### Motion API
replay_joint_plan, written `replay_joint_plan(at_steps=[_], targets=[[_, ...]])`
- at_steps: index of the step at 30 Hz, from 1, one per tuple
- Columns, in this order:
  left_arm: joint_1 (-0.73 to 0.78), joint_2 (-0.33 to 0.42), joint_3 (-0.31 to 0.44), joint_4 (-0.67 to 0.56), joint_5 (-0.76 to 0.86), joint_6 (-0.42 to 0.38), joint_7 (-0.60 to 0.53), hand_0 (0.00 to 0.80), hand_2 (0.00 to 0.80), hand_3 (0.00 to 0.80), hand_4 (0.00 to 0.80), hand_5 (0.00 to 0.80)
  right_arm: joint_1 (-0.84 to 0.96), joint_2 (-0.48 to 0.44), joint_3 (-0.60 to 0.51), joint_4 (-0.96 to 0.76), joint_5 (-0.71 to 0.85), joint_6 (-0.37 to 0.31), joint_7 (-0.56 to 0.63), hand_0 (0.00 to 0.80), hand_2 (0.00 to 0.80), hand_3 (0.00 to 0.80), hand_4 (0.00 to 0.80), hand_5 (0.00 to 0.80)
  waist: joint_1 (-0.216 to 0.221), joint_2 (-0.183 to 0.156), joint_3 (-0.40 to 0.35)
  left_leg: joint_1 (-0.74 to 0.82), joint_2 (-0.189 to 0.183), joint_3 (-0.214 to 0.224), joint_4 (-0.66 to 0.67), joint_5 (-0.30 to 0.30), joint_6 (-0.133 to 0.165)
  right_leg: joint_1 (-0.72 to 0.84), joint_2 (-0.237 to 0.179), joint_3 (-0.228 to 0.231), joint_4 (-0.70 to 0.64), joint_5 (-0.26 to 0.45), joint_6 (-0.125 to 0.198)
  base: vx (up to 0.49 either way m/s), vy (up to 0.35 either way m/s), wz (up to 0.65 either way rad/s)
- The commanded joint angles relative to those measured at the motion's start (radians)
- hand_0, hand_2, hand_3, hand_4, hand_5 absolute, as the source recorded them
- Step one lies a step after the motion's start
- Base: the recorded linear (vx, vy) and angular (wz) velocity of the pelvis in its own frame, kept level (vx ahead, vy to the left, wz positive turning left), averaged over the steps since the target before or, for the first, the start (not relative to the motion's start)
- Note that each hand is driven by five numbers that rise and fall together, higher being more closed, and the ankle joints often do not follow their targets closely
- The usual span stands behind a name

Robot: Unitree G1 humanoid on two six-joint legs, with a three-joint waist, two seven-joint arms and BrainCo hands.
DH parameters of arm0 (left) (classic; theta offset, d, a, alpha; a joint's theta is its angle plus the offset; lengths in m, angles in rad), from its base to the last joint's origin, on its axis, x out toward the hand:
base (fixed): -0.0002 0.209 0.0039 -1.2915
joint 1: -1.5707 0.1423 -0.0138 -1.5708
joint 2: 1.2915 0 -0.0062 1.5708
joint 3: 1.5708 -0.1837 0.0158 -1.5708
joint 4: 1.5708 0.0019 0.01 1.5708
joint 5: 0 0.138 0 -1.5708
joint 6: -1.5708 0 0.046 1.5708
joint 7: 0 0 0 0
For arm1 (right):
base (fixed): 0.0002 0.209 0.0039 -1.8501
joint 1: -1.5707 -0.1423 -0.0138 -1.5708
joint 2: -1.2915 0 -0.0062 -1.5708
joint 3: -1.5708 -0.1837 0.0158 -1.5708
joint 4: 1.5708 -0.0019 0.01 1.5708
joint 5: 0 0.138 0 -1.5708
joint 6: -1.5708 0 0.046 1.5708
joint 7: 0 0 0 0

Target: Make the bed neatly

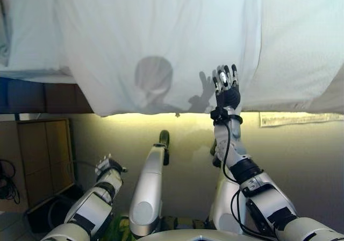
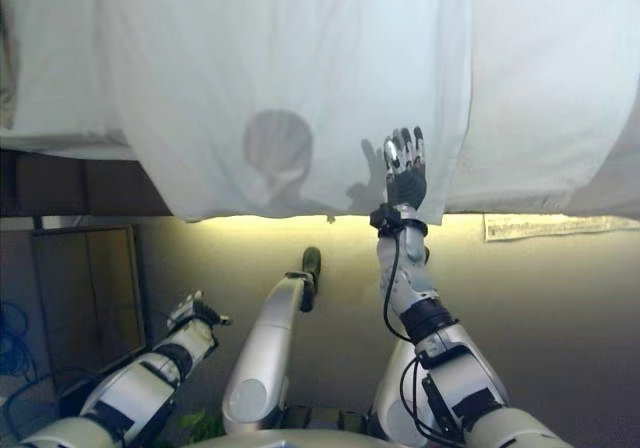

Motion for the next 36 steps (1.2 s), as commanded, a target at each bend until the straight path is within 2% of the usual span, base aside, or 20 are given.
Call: replay_joint_plan(at_steps=[1,4,9,11,15,18,20,24,26,28,36], targets=[[0.006,0.050,0.038,0.006,-0.069,-0.143,0.082,0.000,0.000,0.000,0.000,0.000,0.056,0.016,-0.034,-0.085,-0.051,-0.006,0.016,0.000,0.000,0.000,0.000,0.000,0.023,0.023,-0.063,0.059,-0.010,0.009,-0.177,0.170,0.013,0.047,-0.055,0.020,-0.030,0.114,0.100,0.160,-0.074,0.21],[0.022,0.063,0.048,-0.039,-0.116,-0.260,0.124,0.000,0.000,0.000,0.000,0.000,0.093,0.012,-0.026,-0.053,-0.043,0.013,0.025,0.000,0.000,0.000,0.000,0.000,0.037,0.030,-0.103,0.127,-0.014,-0.003,-0.218,0.168,0.016,0.124,-0.057,0.004,-0.069,0.105,0.098,0.131,-0.065,0.09],[0.034,0.079,0.067,-0.164,-0.193,-0.356,0.114,0.000,0.000,0.000,0.000,0.000,0.135,0.017,-0.019,-0.045,-0.022,0.041,0.040,0.000,0.000,0.000,0.000,0.000,0.055,0.031,-0.149,0.213,-0.020,-0.025,-0.277,0.170,0.016,0.233,-0.053,-0.020,-0.132,0.095,0.099,0.098,-0.066,0.07],[0.045,0.080,0.081,-0.224,-0.247,-0.405,0.079,0.000,0.000,0.000,0.000,0.000,0.158,0.017,-0.015,-0.052,-0.026,0.061,0.038,0.000,0.000,0.000,0.000,0.000,0.063,0.028,-0.169,0.248,-0.023,-0.036,-0.303,0.173,0.015,0.281,-0.052,-0.033,-0.163,0.096,0.100,0.098,-0.074,0.13],[0.105,0.053,0.153,-0.412,-0.391,-0.458,-0.076,0.000,0.000,0.000,0.000,0.000,0.227,0.026,-0.025,-0.074,-0.119,0.112,-0.012,0.000,0.000,0.000,0.000,0.000,0.092,0.022,-0.233,0.337,-0.024,-0.059,-0.371,0.184,0.015,0.404,-0.038,-0.066,-0.241,0.097,0.101,0.122,-0.081,0.13],[0.158,0.037,0.200,-0.522,-0.501,-0.479,-0.176,0.000,0.000,0.000,0.000,0.000,0.268,0.024,-0.033,-0.081,-0.167,0.152,-0.033,0.000,0.000,0.000,0.000,0.000,0.106,0.017,-0.268,0.384,-0.020,-0.070,-0.403,0.189,0.013,0.472,-0.024,-0.081,-0.282,0.096,0.099,0.116,-0.099,0.18],[0.227,0.055,0.298,-0.642,-0.571,-0.449,-0.303,0.000,0.000,0.000,0.000,0.000,0.352,-0.016,-0.083,-0.089,-0.178,0.198,0.062,0.000,0.000,0.000,0.000,0.000,0.112,0.007,-0.290,0.407,-0.015,-0.071,-0.421,0.194,0.009,0.505,-0.010,-0.081,-0.306,0.100,0.098,0.038,-0.130,0.08],[0.351,0.057,0.416,-0.783,-0.661,-0.457,-0.415,0.000,0.000,0.000,0.000,0.000,0.480,-0.046,-0.164,-0.089,-0.164,0.292,0.202,0.000,0.000,0.000,0.000,0.000,0.095,-0.033,-0.321,0.444,-0.003,-0.053,-0.437,0.197,0.018,0.534,0.012,-0.064,-0.320,0.114,0.102,0.028,-0.131,0.12],[0.381,0.051,0.433,-0.823,-0.674,-0.436,-0.444,0.000,0.000,0.000,0.000,0.000,0.506,-0.057,-0.182,-0.052,-0.159,0.294,0.258,0.000,0.000,0.000,0.000,0.000,0.094,-0.047,-0.339,0.463,0.004,-0.047,-0.445,0.196,0.019,0.556,0.022,-0.062,-0.332,0.112,0.100,0.054,-0.116,-0.01],[0.392,0.050,0.432,-0.830,-0.660,-0.440,-0.469,0.000,0.000,0.000,0.000,0.000,0.505,-0.065,-0.198,0.015,-0.170,0.267,0.294,0.000,0.000,0.000,0.000,0.000,0.099,-0.060,-0.358,0.485,0.009,-0.045,-0.458,0.196,0.017,0.576,0.028,-0.061,-0.339,0.115,0.099,0.061,-0.117,-0.08],[0.400,0.029,0.422,-0.849,-0.732,-0.420,-0.480,0.000,0.000,0.000,0.000,0.000,0.450,-0.053,-0.156,0.104,-0.234,0.241,0.236,0.000,0.000,0.000,0.000,0.000,0.123,-0.076,-0.396,0.550,0.031,-0.032,-0.524,0.211,0.003,0.653,0.067,-0.082,-0.426,0.104,0.096,0.027,-0.062,-0.06]])
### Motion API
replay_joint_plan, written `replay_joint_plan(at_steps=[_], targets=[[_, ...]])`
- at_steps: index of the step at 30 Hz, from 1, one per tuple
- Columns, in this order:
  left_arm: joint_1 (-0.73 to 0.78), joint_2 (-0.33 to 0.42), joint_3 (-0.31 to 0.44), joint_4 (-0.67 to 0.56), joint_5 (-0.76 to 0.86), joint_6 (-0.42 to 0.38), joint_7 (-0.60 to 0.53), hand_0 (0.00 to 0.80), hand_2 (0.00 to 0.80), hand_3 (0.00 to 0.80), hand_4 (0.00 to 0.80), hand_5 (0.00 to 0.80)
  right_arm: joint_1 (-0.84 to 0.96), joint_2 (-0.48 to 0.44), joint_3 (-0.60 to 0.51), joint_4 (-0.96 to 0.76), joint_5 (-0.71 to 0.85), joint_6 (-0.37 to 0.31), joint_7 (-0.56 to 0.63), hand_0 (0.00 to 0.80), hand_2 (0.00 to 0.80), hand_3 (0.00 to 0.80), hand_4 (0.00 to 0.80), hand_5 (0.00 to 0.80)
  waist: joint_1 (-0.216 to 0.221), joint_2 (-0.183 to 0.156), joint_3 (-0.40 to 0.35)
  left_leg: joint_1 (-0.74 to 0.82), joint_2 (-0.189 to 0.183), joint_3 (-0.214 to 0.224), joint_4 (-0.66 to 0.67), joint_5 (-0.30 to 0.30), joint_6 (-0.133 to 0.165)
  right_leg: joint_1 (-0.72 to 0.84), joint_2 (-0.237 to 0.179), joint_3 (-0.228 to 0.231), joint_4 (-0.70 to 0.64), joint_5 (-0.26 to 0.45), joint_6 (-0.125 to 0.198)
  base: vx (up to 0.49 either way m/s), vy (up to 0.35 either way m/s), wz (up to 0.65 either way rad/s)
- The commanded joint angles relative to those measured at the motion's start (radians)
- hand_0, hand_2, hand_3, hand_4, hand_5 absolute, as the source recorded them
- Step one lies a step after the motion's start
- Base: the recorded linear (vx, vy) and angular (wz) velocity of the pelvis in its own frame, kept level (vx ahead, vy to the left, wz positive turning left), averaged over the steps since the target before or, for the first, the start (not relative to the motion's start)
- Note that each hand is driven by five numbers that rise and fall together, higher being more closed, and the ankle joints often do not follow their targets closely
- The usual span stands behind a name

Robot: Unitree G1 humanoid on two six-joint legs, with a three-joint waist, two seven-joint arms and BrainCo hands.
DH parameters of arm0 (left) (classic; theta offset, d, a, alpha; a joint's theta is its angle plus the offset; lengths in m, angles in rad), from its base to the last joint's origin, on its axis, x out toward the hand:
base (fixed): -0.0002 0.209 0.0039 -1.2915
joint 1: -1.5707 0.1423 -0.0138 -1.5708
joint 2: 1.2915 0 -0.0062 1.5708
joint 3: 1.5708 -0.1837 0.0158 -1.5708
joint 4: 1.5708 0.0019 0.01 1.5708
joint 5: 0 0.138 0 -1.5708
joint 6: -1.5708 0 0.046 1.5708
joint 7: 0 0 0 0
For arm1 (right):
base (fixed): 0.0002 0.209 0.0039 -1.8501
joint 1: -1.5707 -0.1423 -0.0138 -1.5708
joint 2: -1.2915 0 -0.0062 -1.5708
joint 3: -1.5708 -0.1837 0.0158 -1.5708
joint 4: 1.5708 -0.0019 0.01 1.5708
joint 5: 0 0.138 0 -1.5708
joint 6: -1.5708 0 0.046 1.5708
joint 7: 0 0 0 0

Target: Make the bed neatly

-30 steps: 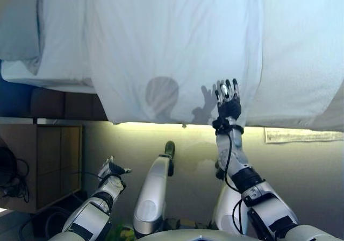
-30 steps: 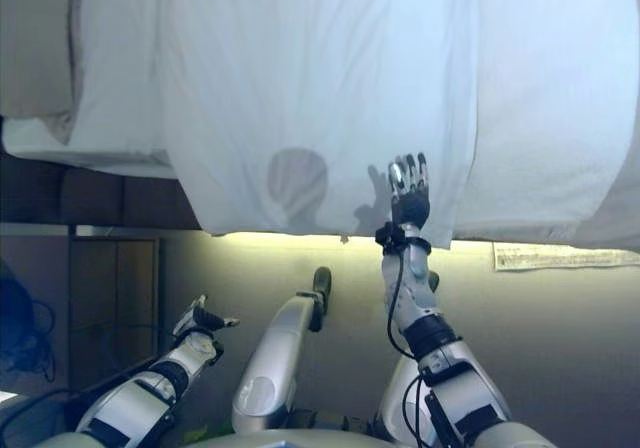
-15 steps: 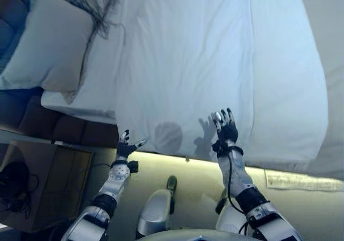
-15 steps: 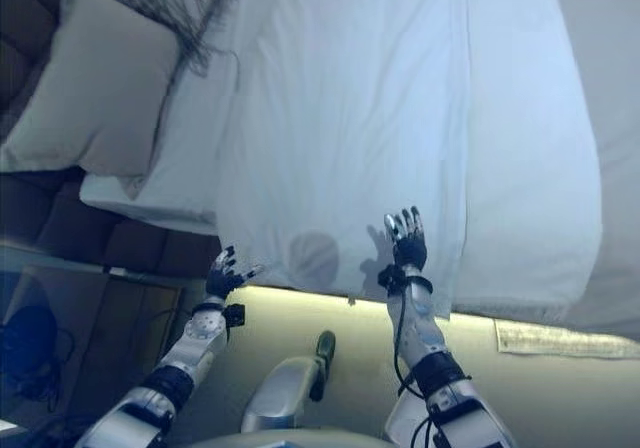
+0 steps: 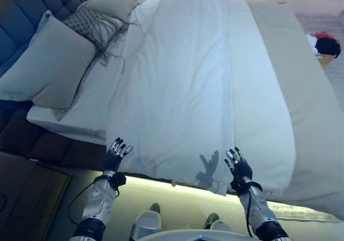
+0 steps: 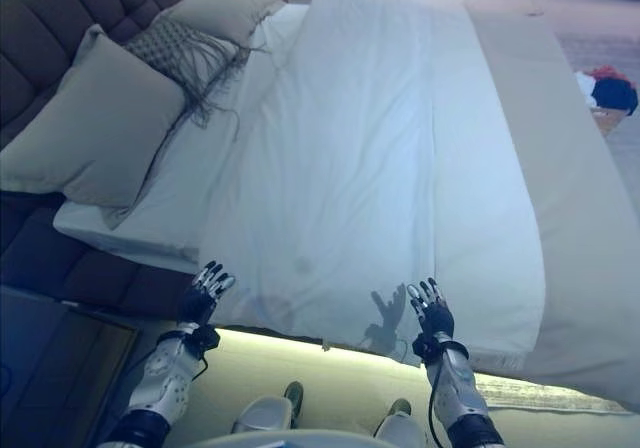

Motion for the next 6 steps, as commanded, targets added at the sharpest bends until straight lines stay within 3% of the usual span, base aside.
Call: replay_joint_plan(at_steps=[1,6], targets=[[-0.049,0.025,0.001,-0.048,-0.051,-0.022,-0.011,0.000,0.000,0.000,0.000,0.000,-0.076,0.025,0.027,-0.005,-0.045,-0.060,-0.012,0.000,0.000,0.000,0.000,0.000,0.047,-0.022,0.001,0.008,-0.016,0.012,-0.042,0.086,0.033,0.130,-0.019,0.017,-0.123,0.110,0.069,0.002,-0.030,-0.03],[-0.050,0.013,-0.001,-0.037,-0.022,-0.003,-0.033,0.000,0.000,0.000,0.000,0.000,-0.072,0.047,0.050,-0.010,-0.021,-0.075,-0.021,0.000,0.000,0.000,0.000,0.000,0.046,-0.026,-0.012,0.021,-0.008,0.028,-0.036,0.081,0.030,0.144,-0.020,0.027,-0.123,0.105,0.066,0.030,0.006,0.04]])
